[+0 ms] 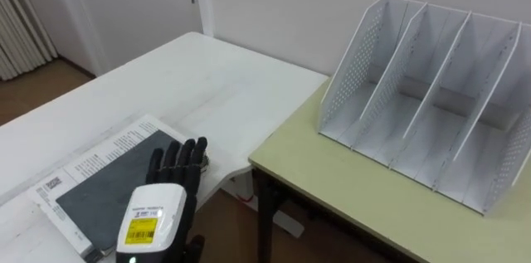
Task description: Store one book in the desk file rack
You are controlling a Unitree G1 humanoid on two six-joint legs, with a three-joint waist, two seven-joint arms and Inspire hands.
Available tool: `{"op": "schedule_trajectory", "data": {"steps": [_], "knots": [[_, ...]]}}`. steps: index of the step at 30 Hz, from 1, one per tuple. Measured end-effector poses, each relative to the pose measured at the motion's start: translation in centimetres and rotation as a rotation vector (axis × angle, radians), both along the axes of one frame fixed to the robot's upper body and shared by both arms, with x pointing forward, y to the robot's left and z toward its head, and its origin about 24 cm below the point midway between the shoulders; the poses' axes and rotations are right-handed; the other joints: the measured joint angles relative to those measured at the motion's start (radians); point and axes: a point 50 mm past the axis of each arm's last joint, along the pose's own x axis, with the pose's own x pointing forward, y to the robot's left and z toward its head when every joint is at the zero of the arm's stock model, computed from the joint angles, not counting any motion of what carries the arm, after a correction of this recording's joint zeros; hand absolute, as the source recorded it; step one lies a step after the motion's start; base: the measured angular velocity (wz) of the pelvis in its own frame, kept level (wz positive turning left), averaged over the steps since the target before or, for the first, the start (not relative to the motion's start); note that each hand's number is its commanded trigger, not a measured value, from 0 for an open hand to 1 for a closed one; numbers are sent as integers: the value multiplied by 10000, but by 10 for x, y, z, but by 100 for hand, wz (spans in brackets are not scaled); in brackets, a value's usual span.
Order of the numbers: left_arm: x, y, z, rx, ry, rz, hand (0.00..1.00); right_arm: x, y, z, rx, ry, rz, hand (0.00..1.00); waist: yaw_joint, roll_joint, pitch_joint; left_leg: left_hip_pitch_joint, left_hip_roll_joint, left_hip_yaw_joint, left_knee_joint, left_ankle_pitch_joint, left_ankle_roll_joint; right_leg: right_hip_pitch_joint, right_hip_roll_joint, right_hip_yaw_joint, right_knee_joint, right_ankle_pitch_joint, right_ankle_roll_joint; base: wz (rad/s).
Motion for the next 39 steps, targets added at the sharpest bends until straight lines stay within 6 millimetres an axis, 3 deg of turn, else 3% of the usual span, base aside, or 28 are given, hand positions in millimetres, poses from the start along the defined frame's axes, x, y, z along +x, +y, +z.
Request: {"op": "schedule_trajectory", "data": {"steps": [8,16,39], "knots": [[-2,11,-9,-27,394,581,0,-1,0,0,10,38,-34,0,114,120,57,103,4,-1,-35,-1,1,113,26,116,0,30,15,-1],[-3,20,-15,231,986,1412,0,-4,-3,0,-53,405,-119,0,184,239,-14,91,4,36,-11,-1,0,114,38,123,-6,30,12,0],[-2,20,-21,-181,2042,1879,0,5,-5,2,-234,121,-141,0,213,250,-22,78,5,138,-1,-1,0,64,39,223,-6,29,12,-1]]}}
